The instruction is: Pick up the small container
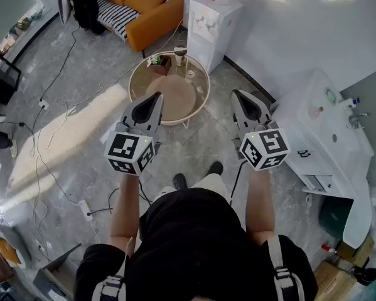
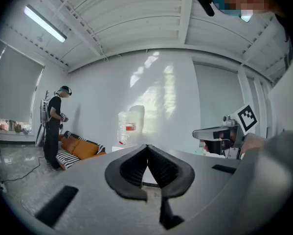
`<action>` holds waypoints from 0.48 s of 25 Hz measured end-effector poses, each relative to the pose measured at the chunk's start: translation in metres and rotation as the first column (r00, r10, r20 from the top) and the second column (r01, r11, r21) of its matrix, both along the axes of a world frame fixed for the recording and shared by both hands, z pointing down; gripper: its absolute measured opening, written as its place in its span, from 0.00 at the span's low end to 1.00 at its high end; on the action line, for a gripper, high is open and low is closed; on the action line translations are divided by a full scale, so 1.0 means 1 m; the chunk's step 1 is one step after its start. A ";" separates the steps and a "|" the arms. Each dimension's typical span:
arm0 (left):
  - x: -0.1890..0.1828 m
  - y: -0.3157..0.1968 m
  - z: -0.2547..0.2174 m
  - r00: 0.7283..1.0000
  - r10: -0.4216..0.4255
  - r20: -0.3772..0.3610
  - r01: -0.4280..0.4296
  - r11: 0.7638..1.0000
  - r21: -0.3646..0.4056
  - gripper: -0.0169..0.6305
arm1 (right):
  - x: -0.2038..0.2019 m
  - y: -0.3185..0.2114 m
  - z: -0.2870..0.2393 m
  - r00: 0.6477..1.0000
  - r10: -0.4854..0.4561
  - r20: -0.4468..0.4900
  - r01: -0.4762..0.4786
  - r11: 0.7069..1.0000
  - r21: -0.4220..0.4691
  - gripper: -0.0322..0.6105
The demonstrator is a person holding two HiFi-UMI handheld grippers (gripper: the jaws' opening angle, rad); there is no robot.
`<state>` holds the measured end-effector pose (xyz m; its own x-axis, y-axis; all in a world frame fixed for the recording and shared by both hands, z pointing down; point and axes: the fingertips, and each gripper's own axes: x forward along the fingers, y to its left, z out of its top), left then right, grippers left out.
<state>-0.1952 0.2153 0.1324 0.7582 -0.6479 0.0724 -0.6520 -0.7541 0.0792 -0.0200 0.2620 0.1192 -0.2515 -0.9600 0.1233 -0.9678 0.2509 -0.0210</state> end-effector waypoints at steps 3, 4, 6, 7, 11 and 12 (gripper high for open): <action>-0.001 0.003 -0.001 1.000 -0.005 -0.001 0.005 1.000 0.001 0.05 | -0.001 0.005 -0.002 1.000 -0.001 -0.003 0.001 1.000 0.004 0.05; -0.001 0.004 -0.001 1.000 -0.006 -0.001 0.006 1.000 0.002 0.05 | -0.001 0.007 -0.002 1.000 -0.002 -0.005 0.002 1.000 0.006 0.05; -0.002 0.005 -0.003 1.000 -0.010 -0.001 0.010 1.000 0.007 0.05 | -0.002 0.010 -0.003 1.000 -0.006 -0.010 0.006 1.000 0.007 0.05; -0.003 0.005 -0.003 1.000 -0.012 -0.001 0.012 1.000 0.009 0.05 | -0.003 0.011 -0.003 1.000 -0.009 -0.011 0.009 1.000 0.008 0.05; -0.005 0.008 0.000 1.000 -0.012 0.004 0.012 1.000 0.004 0.05 | -0.005 0.014 -0.003 1.000 -0.003 0.000 0.003 1.000 0.003 0.05; -0.004 0.009 0.000 1.000 -0.011 0.005 0.011 1.000 0.003 0.05 | -0.004 0.014 -0.004 1.000 0.003 0.008 -0.003 1.000 0.003 0.05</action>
<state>-0.1996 0.2243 0.1323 0.7508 -0.6564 0.0742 -0.6605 -0.7472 0.0733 -0.0241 0.2764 0.1157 -0.2501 -0.9610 0.1183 -0.9682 0.2485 -0.0285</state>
